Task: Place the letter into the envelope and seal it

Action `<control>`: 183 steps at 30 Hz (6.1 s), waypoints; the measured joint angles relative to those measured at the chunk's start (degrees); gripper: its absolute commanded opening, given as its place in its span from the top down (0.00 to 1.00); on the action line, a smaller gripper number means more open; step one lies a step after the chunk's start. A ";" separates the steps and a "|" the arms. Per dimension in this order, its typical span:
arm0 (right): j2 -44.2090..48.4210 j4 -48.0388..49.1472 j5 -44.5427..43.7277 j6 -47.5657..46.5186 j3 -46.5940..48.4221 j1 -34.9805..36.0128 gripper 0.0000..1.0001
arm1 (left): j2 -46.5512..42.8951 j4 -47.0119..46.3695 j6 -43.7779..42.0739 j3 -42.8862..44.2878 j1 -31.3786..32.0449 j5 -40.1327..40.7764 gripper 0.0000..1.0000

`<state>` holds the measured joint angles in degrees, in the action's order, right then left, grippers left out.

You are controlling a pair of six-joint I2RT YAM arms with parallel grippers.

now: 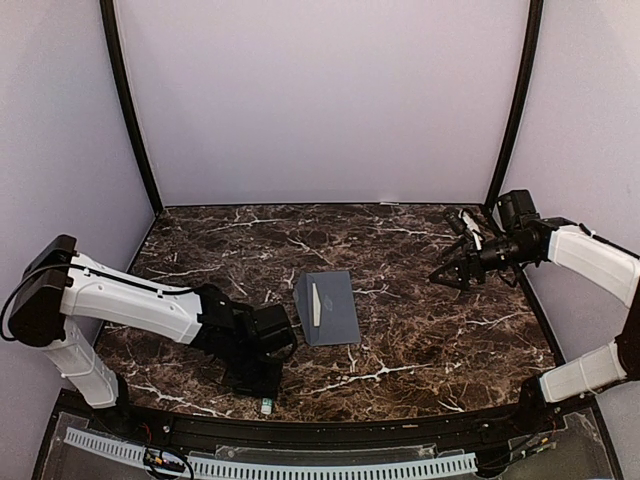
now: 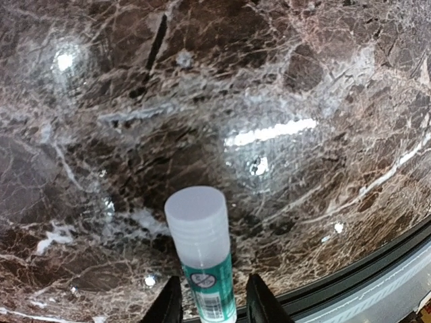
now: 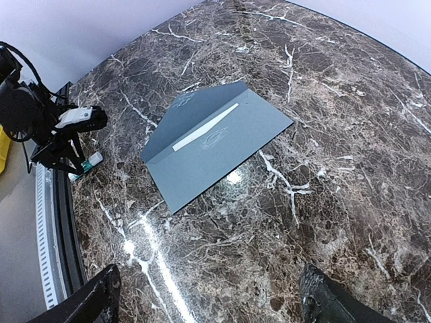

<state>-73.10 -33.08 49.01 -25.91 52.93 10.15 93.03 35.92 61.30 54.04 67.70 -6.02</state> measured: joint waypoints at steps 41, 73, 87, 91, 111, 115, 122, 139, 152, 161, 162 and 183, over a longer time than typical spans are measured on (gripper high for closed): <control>-4.26 -14.75 8.87 -5.70 19.85 2.82 0.30 | 8.33 -13.97 -53.99 29.49 -8.61 -5.16 0.99; -20.96 -28.79 5.01 -7.89 37.51 26.80 0.73 | 0.90 -35.10 -58.27 18.53 -12.20 -26.18 0.95; -21.46 -28.79 5.27 -7.82 38.01 27.28 0.99 | 0.90 -34.40 -57.48 18.56 -12.79 -26.60 0.95; -21.90 -28.74 5.55 -8.11 38.03 27.28 1.00 | 0.90 -33.86 -57.42 18.56 -12.85 -26.67 1.00; -23.69 -34.53 2.82 -10.97 43.78 27.74 1.00 | 1.62 -32.54 -58.40 20.20 -13.44 -28.70 1.00; -23.69 -32.44 1.25 -5.92 43.80 27.52 1.00 | 1.88 -31.41 -58.95 21.09 -13.49 -25.70 1.00; -23.69 -30.58 -0.31 -1.79 43.98 27.17 1.00 | 1.90 -30.62 -59.36 21.68 -13.49 -22.32 1.00; -18.08 -26.08 1.01 0.31 43.32 20.20 1.00 | 5.92 -26.27 -58.36 22.91 -13.94 -19.85 1.00; -8.79 -14.05 -15.63 -1.68 18.58 15.23 1.00 | 5.97 -26.03 -56.89 22.91 -15.47 -19.85 1.00; -11.87 -6.19 -26.25 -2.99 10.36 14.97 1.00 | 3.74 -27.87 -55.91 22.08 -16.39 -19.82 1.00; -12.79 -5.38 -27.08 -3.21 10.03 14.91 1.00 | 3.43 -28.15 -55.87 21.94 -16.44 -19.82 1.00; -28.15 3.63 -34.97 -4.24 6.84 14.16 0.83 | 2.71 -29.14 -55.04 21.53 -16.83 -19.82 1.00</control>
<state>-101.25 -29.45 14.04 -30.15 59.77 24.32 95.74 6.79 6.26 75.57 50.87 -25.85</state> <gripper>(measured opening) 0.152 0.179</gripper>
